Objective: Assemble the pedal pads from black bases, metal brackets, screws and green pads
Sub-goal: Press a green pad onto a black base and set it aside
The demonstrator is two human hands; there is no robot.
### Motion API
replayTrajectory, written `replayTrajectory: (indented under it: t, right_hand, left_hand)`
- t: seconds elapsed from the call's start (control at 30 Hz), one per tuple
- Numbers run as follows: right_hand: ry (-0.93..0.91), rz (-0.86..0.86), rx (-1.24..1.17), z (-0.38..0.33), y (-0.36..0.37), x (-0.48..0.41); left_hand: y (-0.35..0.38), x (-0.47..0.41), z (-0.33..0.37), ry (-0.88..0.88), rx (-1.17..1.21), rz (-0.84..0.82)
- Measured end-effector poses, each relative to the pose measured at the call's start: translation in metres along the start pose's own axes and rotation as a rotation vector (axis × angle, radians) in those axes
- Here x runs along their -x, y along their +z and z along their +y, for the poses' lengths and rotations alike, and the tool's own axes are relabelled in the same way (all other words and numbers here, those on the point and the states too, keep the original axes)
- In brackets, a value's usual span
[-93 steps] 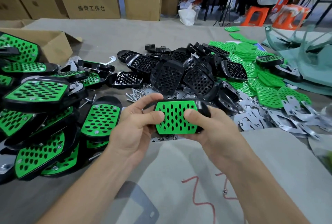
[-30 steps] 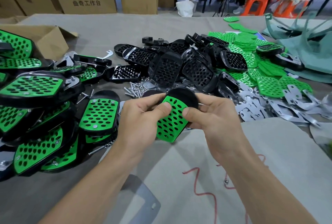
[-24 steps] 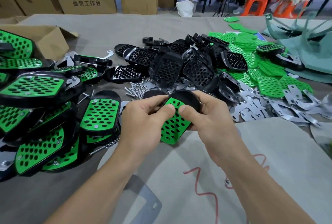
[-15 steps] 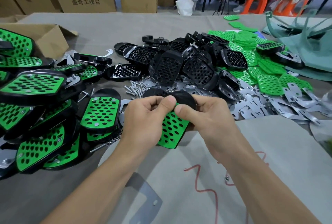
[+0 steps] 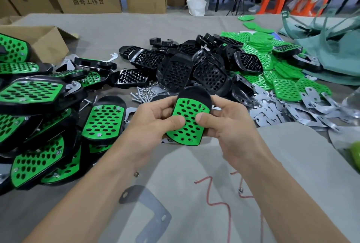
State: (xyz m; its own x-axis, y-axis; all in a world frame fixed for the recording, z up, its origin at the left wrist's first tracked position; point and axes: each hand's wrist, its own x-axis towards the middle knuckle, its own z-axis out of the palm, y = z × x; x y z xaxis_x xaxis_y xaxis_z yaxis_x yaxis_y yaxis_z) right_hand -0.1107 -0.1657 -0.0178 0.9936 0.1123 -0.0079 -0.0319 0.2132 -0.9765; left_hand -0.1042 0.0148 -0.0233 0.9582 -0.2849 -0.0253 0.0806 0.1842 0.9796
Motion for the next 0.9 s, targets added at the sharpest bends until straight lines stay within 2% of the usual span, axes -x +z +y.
replayTrajectory:
  t: [0.07, 0.13, 0.27, 0.37, 0.47, 0.57, 0.7, 0.9]
  right_hand:
    - [-0.046, 0.048, 0.174, 0.006, 0.003, -0.002]
    - [-0.02, 0.017, 0.271, 0.009, 0.005, -0.005]
    - [0.072, -0.088, 0.143, 0.005, 0.003, -0.005]
    - [0.065, -0.078, 0.089, 0.003, -0.001, -0.003]
    - [0.068, -0.051, 0.085, 0.001, -0.003, -0.002]
    - [0.079, -0.079, 0.096, 0.0, -0.002, -0.003]
    - [0.11, -0.198, 0.171, -0.001, -0.005, -0.003]
    - [0.093, -0.145, 0.111, -0.001, -0.006, -0.001]
  left_hand:
    - [0.003, 0.0, 0.0, 0.007, 0.037, 0.099]
    - [0.005, 0.0, 0.0, 0.001, 0.088, 0.178]
    - [0.006, 0.001, 0.0, 0.042, 0.054, 0.201]
    - [0.003, 0.005, -0.001, 0.096, -0.054, 0.091]
    - [-0.001, 0.007, 0.002, 0.07, -0.081, -0.043]
    - [-0.001, 0.006, 0.002, 0.08, -0.047, 0.035]
    - [0.002, 0.005, 0.0, 0.085, -0.03, 0.086]
    - [-0.001, 0.007, 0.003, 0.083, -0.213, -0.03]
